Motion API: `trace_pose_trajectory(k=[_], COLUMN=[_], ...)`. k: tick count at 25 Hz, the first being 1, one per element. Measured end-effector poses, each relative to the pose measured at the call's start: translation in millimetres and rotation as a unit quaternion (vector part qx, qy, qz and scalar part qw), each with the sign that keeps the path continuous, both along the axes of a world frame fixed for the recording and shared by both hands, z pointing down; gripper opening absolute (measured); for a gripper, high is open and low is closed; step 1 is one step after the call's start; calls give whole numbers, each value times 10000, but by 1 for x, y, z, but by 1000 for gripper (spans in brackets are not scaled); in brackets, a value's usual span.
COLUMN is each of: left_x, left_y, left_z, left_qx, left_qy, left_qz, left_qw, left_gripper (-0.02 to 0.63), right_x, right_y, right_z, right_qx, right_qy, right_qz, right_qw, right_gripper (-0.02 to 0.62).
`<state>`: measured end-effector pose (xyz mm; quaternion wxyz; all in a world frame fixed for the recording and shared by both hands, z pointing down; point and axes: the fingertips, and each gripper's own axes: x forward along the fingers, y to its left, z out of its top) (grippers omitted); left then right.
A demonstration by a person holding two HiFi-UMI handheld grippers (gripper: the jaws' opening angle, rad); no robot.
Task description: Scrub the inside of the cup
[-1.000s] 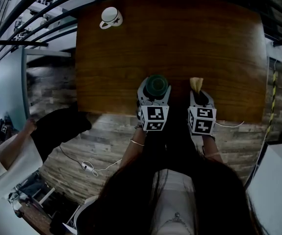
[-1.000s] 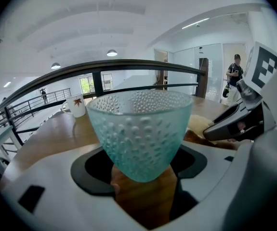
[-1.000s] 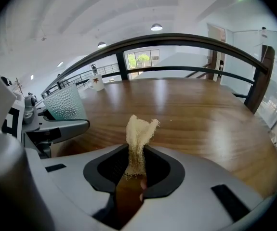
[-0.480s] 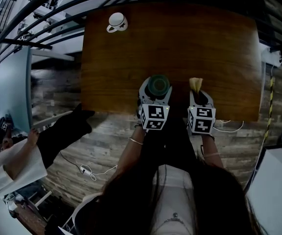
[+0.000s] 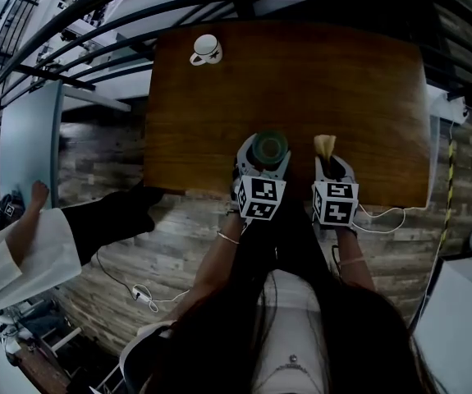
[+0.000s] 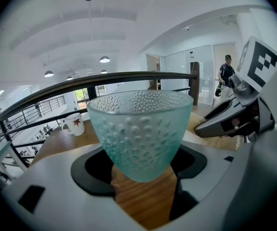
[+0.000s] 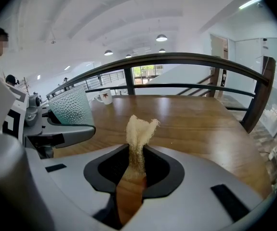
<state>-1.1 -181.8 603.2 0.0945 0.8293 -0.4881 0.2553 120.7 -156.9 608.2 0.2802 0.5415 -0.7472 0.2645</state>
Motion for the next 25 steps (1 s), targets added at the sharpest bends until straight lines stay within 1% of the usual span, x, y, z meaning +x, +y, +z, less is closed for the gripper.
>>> trace_pose_trajectory(k=[16, 25], left_x=[0, 5], left_y=[7, 14], left_z=[-32, -47], left_qx=[133, 260], left_qy=[-81, -204], left_qz=[238, 432], left_qw=[9996, 9985], left_gripper=[353, 353], right_x=[-12, -16], right_y=[1, 9], right_z=[-39, -63], right_qx=[233, 396], right_qy=[-70, -148], right_qz=[-95, -197], right_qw=[9997, 9989], right_gripper=[101, 101])
